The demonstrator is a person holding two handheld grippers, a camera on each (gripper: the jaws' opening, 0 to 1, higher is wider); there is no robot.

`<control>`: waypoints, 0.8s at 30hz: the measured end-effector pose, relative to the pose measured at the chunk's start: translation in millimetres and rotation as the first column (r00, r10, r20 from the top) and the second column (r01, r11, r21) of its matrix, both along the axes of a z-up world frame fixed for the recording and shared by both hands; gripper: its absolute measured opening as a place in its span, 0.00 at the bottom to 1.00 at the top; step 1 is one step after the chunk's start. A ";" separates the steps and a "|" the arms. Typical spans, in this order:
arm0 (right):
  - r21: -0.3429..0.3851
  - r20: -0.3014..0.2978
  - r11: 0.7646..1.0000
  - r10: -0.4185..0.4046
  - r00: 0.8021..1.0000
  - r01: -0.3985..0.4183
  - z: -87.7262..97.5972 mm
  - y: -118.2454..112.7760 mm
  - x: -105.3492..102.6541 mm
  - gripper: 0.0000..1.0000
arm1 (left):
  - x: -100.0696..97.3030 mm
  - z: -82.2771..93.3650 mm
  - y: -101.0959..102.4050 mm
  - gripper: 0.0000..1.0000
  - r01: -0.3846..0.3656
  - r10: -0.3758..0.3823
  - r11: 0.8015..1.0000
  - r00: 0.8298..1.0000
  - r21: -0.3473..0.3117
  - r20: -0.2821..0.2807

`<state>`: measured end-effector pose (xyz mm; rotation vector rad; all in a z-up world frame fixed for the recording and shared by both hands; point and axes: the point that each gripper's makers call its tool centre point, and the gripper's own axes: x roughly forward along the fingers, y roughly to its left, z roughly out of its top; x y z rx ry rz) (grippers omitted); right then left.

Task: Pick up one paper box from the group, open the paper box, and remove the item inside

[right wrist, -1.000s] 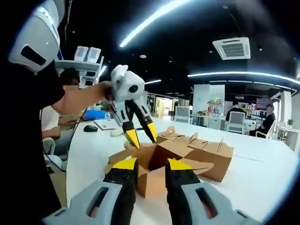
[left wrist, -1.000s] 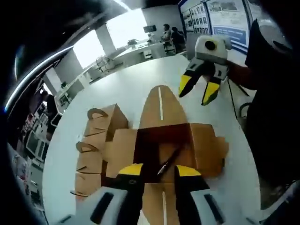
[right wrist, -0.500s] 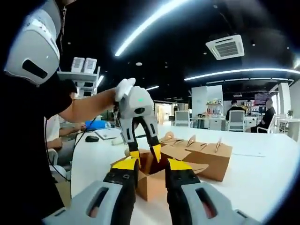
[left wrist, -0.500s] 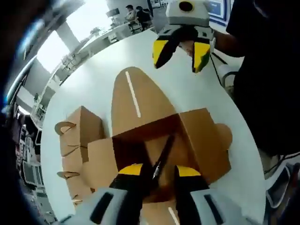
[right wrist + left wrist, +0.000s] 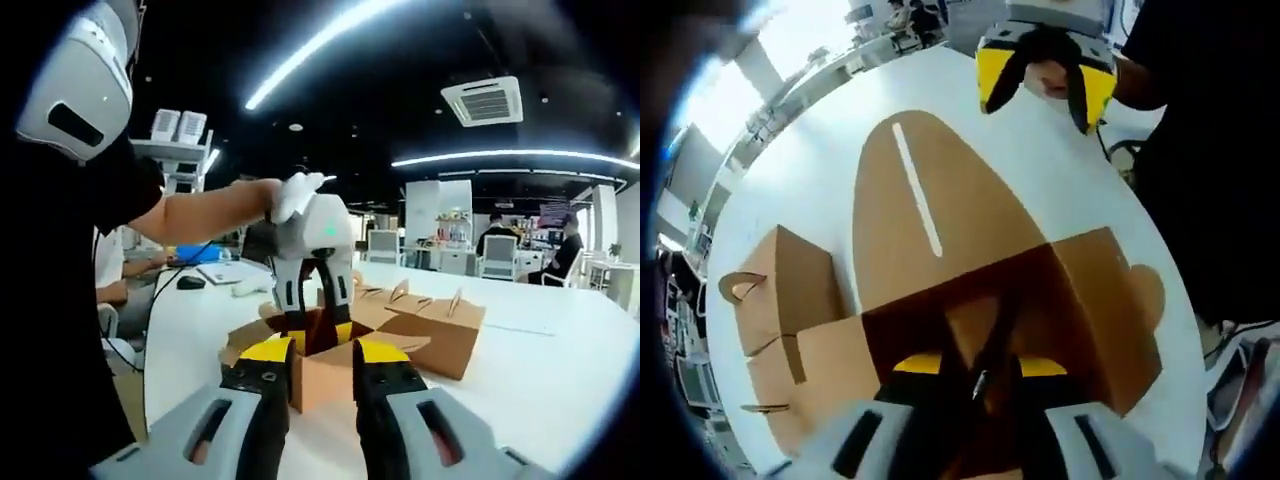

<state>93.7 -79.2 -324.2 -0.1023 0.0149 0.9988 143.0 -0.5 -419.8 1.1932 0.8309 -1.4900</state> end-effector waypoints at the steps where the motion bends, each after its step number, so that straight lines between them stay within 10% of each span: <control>1: -0.010 0.002 1.000 -0.001 1.000 0.001 -1.4 -0.2 0.8 0.24 | 1.6 -4.6 2.1 0.27 -0.024 0.024 0.999 1.000 0.025 0.002; 24: -0.034 -0.033 0.999 0.035 0.999 -0.036 -21.4 6.7 -2.2 0.24 | -15.6 -28.1 12.8 0.21 -0.019 0.024 0.988 0.999 0.155 -0.030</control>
